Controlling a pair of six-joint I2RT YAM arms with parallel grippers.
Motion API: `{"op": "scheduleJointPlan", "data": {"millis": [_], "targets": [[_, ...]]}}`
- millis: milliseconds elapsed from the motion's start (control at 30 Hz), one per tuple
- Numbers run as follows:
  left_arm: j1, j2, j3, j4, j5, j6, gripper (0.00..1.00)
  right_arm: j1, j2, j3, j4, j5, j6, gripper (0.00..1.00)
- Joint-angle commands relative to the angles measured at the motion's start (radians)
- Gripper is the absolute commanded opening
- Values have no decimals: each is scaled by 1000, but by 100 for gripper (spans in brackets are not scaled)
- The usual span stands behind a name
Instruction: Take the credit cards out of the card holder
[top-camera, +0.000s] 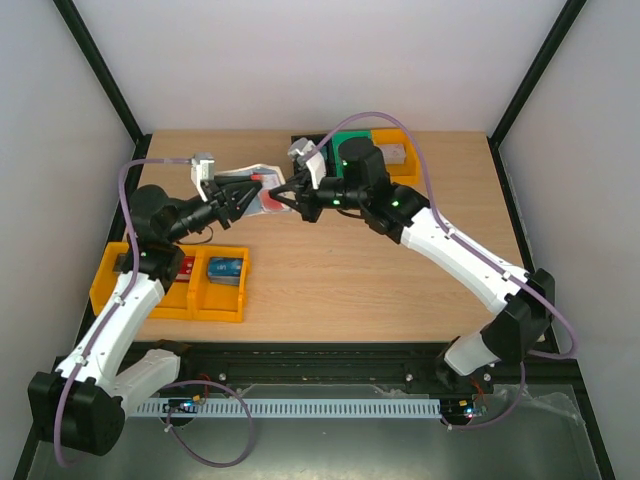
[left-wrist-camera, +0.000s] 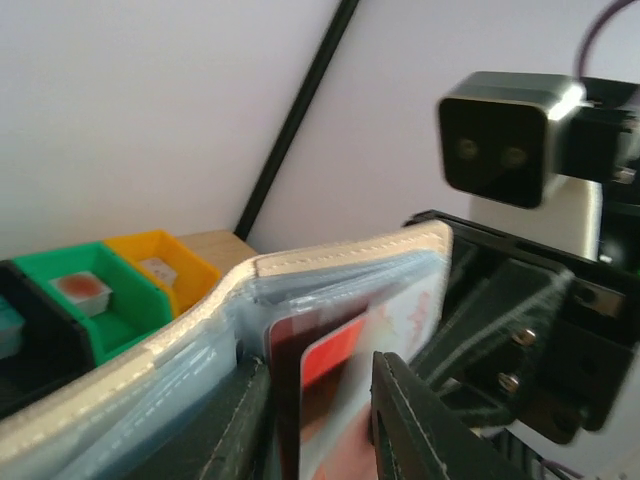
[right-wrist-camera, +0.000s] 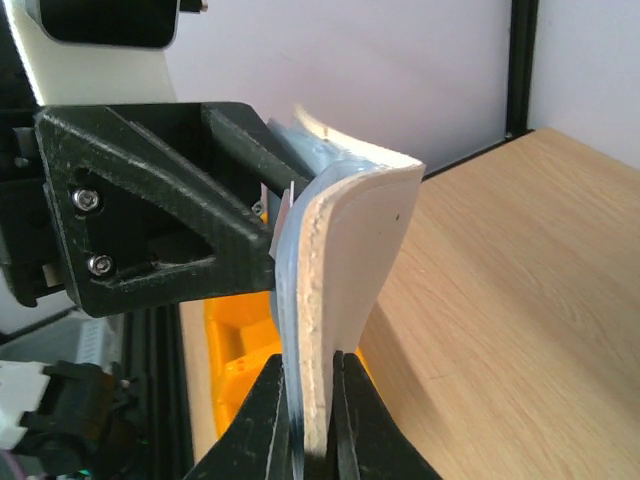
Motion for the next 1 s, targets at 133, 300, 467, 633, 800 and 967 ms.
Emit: {"op": "scheduleJointPlan", "data": {"millis": [133, 300, 467, 633, 800, 967], "targets": [[-61, 4, 60, -39, 96, 95, 14, 146, 84, 84, -80, 145, -134, 2], [-62, -8, 40, 30, 148, 51, 2, 144, 94, 89, -96, 138, -138, 2], [-54, -41, 23, 57, 172, 16, 2, 117, 75, 67, -79, 90, -111, 2], [-36, -70, 9, 71, 181, 1, 2, 14, 14, -16, 47, -79, -5, 16], [-9, -80, -6, 60, 153, 2, 2, -34, -36, -82, 132, -162, 63, 13], [0, -80, 0, -7, 142, 56, 2, -50, -44, -94, 135, -222, 88, 2]]}}
